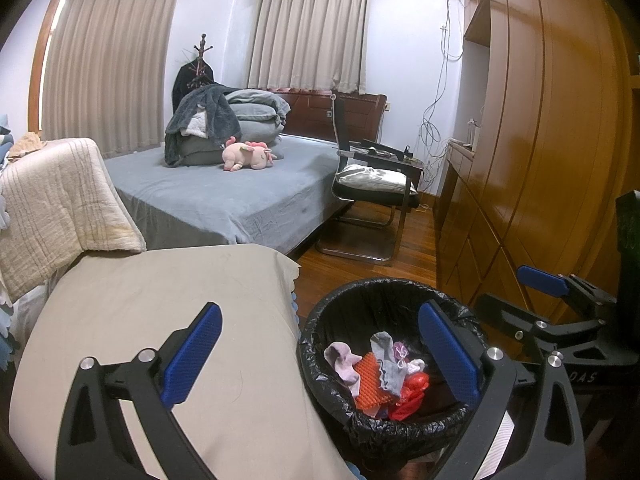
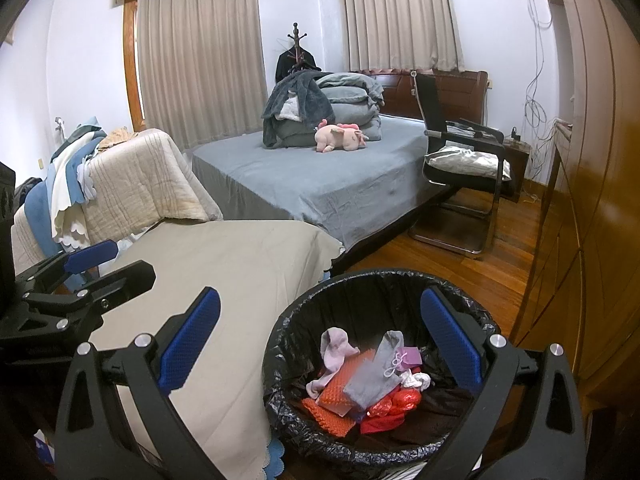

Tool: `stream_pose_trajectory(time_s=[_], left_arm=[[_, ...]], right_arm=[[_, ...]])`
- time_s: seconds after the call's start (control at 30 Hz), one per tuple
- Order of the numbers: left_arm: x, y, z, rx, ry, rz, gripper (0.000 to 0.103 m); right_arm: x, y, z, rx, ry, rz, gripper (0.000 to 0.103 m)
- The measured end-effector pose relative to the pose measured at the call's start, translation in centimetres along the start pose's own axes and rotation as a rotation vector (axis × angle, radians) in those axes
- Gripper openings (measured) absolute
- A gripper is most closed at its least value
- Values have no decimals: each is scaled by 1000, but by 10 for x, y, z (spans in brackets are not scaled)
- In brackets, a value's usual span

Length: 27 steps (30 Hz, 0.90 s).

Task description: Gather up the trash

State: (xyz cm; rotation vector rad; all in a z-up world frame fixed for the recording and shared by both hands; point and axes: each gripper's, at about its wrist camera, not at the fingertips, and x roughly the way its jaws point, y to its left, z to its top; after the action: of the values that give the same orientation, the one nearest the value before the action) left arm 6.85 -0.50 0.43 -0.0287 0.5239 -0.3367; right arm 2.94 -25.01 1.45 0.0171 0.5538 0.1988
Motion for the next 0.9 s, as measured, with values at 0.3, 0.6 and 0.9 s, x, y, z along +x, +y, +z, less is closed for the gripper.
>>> stream_pose_trajectory(time_s=[0.3, 0.6, 0.9], left_arm=[[0, 1, 0, -1, 0, -1, 97], [0, 0, 0, -1, 0, 0, 97], [0, 3, 0, -2, 2, 0, 97]], right_arm=[[0, 0, 0, 0, 0, 1, 98], [0, 0, 1, 0, 0, 0, 98], [0, -1, 1, -1, 0, 2, 98]])
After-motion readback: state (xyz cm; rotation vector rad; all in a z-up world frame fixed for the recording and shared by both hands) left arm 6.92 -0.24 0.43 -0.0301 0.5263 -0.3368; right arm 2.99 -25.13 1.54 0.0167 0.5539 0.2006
